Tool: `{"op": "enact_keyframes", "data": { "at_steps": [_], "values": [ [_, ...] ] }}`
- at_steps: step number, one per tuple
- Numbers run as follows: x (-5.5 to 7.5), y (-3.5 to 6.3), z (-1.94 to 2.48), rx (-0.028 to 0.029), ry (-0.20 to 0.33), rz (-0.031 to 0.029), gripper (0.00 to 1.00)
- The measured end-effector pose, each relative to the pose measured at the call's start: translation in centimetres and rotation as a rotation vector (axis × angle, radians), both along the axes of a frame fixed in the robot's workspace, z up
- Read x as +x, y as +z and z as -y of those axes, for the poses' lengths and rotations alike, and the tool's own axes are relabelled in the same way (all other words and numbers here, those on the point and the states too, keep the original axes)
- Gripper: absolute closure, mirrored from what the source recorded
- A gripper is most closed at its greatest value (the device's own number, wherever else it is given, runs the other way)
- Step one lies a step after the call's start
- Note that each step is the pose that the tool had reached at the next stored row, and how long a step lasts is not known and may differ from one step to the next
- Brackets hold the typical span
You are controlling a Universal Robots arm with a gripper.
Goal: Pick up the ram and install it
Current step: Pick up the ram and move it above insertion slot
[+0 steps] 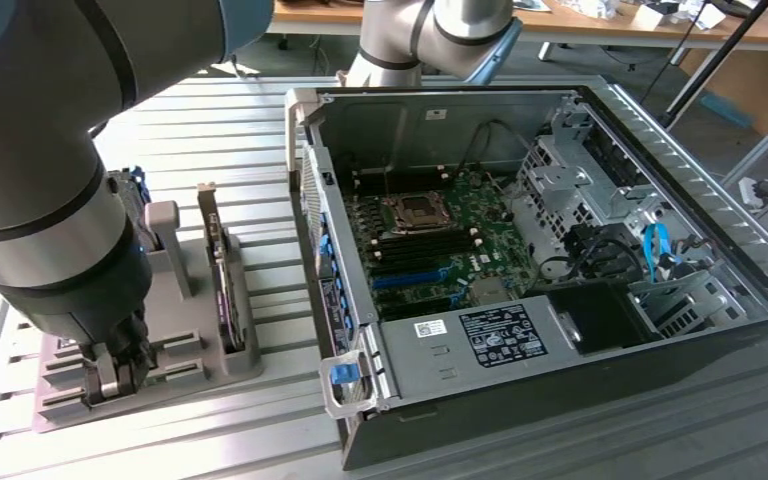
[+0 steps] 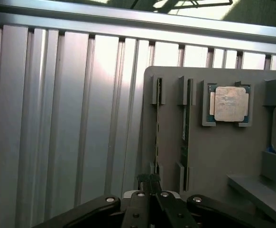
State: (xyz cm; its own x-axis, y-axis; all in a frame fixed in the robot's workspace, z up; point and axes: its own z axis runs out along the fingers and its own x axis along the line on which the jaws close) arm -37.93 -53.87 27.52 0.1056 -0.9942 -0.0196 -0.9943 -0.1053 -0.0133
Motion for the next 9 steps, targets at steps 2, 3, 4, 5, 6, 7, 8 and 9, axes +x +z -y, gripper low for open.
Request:
{"op": "enact_keyframes", "data": {
  "at_steps": [2,3,4,5,6,7,8,9],
  "values": [
    [-0.1,-0.39,0.02,-0.0001,0.001,-0.0001,0.89],
    [-0.2,-0.59,0.03,-0.0001,0.002,-0.0001,0.89],
    [-0.4,-0.78,0.03,-0.0001,0.003,-0.0001,0.89],
    [-0.4,-0.92,0.03,-0.0001,0.003,-0.0001,0.89],
    [-0.6,-1.1,0.04,-0.0001,0.003,-0.0001,0.89],
    [-0.7,-1.27,0.04,0.0,0.004,0.0,0.89],
    [-0.8,-1.44,0.05,-0.0001,0.004,-0.0001,0.89],
    [-0.9,-1.57,0.05,-0.0001,0.004,-0.0001,0.89]
  ]
}}
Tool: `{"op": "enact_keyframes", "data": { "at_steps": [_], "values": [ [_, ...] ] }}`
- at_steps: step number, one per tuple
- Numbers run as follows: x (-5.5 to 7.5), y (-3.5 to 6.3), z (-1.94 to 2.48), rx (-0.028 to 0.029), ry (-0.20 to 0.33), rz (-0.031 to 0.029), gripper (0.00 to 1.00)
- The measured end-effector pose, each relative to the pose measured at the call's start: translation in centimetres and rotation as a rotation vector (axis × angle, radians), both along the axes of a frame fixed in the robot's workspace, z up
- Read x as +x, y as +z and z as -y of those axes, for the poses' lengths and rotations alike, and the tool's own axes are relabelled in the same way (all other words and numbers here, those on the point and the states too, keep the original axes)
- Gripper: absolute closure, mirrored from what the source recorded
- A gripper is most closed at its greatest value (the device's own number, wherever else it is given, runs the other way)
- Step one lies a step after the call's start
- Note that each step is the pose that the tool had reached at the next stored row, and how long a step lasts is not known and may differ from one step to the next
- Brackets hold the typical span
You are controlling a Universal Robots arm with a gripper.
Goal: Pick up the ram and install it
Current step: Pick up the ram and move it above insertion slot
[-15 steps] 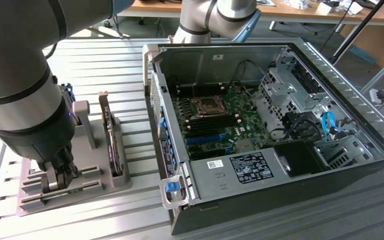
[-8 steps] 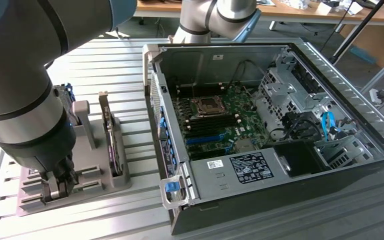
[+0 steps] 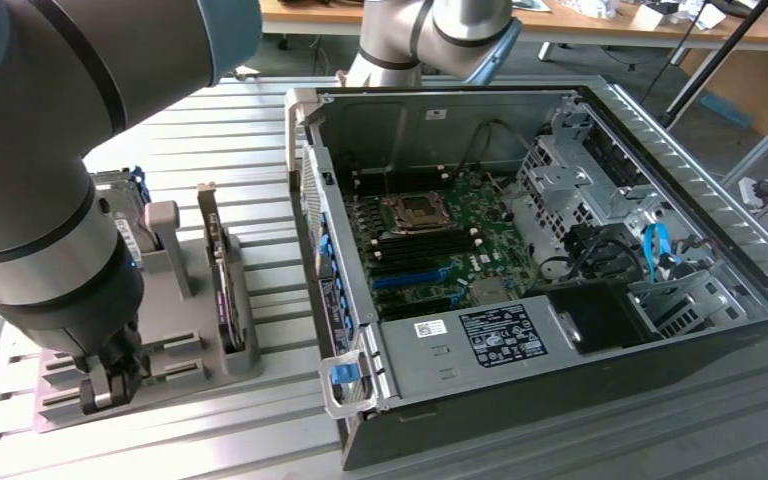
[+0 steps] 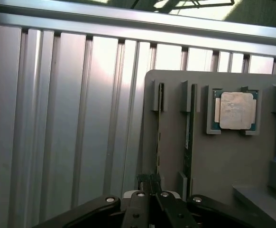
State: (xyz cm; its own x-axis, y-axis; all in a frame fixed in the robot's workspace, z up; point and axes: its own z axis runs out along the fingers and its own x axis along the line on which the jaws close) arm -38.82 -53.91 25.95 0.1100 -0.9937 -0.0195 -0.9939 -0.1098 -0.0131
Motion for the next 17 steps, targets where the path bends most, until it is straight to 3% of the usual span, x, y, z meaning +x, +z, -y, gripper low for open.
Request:
{"op": "enact_keyframes", "data": {
  "at_steps": [5,17],
  "values": [
    [-0.6,-1.15,0.0,0.0,0.004,0.0,0.89],
    [-1.2,-2.73,0.0,0.0003,0.008,0.0001,0.89]
  ]
}}
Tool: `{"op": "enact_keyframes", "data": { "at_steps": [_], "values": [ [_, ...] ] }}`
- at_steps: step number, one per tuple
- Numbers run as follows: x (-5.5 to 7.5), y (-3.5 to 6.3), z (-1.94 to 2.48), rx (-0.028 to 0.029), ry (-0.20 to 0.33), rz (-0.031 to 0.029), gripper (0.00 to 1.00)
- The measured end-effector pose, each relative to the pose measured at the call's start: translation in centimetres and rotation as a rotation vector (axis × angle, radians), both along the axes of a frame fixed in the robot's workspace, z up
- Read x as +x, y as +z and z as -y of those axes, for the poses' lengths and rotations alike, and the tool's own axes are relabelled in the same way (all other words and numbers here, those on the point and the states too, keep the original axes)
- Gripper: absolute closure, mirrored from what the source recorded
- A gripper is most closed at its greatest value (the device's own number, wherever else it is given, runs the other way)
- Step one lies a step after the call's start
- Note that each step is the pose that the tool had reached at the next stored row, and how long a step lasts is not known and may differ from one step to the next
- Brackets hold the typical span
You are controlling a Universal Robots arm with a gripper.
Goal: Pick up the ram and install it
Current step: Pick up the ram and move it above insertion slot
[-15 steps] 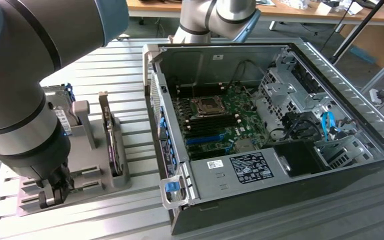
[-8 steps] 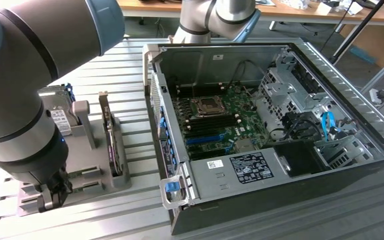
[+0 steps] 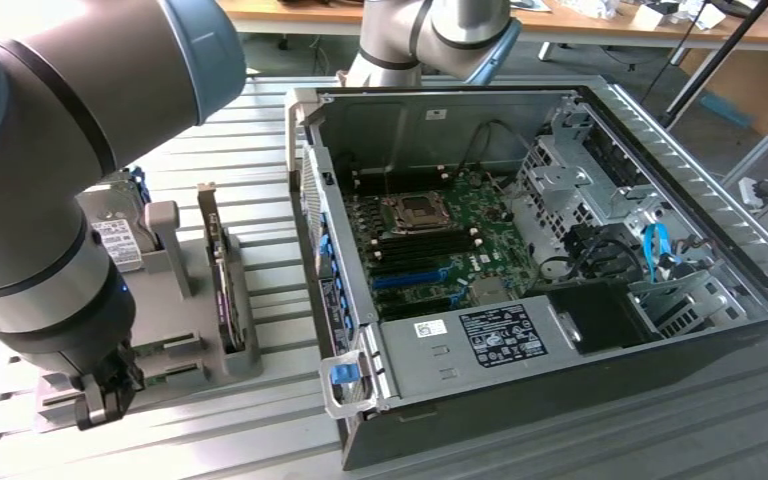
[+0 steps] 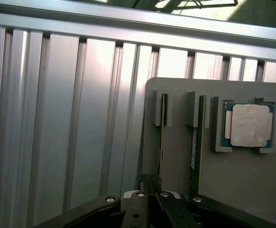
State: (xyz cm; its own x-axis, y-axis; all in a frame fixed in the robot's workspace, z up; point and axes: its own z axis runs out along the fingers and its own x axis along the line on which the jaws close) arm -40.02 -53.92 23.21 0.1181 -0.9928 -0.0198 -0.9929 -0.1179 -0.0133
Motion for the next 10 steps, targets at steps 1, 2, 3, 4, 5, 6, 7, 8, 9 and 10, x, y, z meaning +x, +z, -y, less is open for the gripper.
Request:
{"op": "enact_keyframes", "data": {
  "at_steps": [1,2,3,4,5,6,7,8,9,10],
  "values": [
    [-0.01,-0.05,0.0,0.0003,0.0,-0.0002,0.89],
    [-0.01,-0.09,0.0,0.0008,0.0,-0.0001,0.89],
    [-0.01,-0.1,0.0,0.0011,0.0,-0.0002,0.89],
    [-0.01,-0.1,-0.01,0.0013,0.0,-0.0002,0.89],
    [-0.01,-0.11,-0.01,0.0014,0.0,-0.0002,0.89],
    [-0.01,-0.11,-0.01,0.0014,0.0,-0.0002,0.89],
    [-0.01,-0.11,-0.01,0.0015,0.0,-0.0001,0.89],
    [-0.01,-0.11,-0.01,0.0015,0.0,-0.0001,0.89],
    [-0.01,-0.11,-0.01,0.0015,0.0,-0.0001,0.87],
    [-0.01,-0.11,-0.01,0.0015,0.0,0.0,0.82]
  ]
}}
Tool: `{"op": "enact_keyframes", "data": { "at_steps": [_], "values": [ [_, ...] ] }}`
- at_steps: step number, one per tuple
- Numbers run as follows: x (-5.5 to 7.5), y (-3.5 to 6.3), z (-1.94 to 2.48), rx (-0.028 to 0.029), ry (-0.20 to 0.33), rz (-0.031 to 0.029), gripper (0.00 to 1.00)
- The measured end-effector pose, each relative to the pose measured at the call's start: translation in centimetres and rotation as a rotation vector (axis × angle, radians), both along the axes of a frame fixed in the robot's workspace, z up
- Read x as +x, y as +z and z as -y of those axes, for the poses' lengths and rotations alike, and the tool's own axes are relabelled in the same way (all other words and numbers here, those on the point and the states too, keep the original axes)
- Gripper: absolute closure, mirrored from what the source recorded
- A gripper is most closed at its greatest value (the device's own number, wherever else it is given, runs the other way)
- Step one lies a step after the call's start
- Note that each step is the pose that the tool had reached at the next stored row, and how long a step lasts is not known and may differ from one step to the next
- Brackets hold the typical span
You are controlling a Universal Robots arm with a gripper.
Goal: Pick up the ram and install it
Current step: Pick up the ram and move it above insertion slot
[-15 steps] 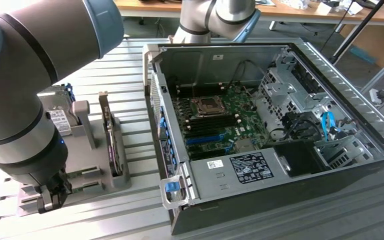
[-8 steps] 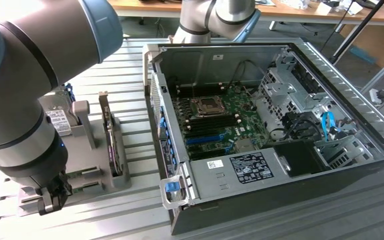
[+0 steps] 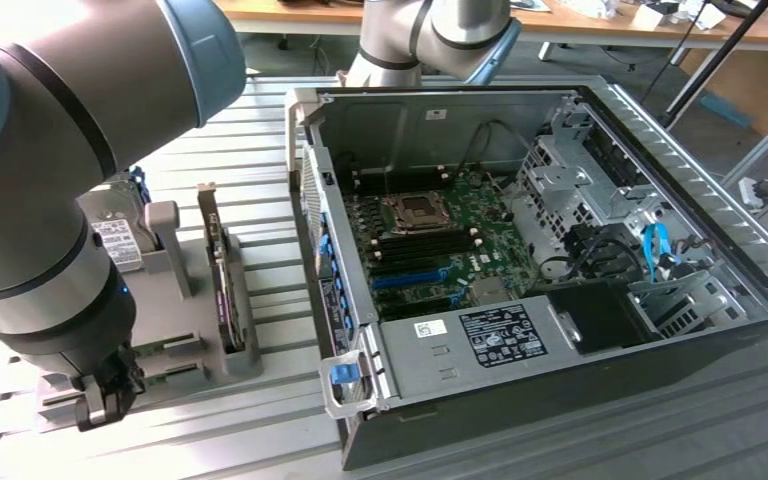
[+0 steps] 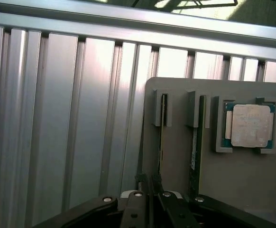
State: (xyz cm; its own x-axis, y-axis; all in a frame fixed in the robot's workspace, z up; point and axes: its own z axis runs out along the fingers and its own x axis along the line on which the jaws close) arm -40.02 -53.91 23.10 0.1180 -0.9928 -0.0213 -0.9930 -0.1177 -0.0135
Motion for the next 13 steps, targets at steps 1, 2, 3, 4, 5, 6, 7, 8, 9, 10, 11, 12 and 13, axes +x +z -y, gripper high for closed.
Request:
{"op": "enact_keyframes", "data": {
  "at_steps": [1,2,3,4,5,6,7,8,9,10,11,12,13],
  "values": [
    [0.0,0.0,0.0,0.0,0.0,0.0,0.82],
    [0.0,0.0,0.0,0.0,0.0,0.0,0.7],
    [0.0,0.0,0.0,0.0,0.0,-0.0001,0.7],
    [0.0,0.0,0.0,0.0,0.0,0.0,0.7],
    [0.0,0.0,0.0,0.0,0.0,-0.0001,0.63],
    [0.0,0.0,0.0,0.0,0.0,0.0,0.63],
    [0.0,0.0,0.0,0.0,0.0,0.0,0.63],
    [0.0,0.0,0.0,0.0,0.0,0.0,0.63],
    [0.0,-0.01,0.0,0.0,0.0,0.0,0.63],
    [0.01,-0.07,-0.01,0.0002,0.0,0.0002,0.63],
    [0.01,-0.22,-0.03,0.0002,0.0,0.0002,0.63],
    [0.01,-0.36,-0.06,0.0,0.0,0.0,0.63],
    [0.0,-0.54,-0.08,0.0,0.0,0.0,0.63]
  ]
}}
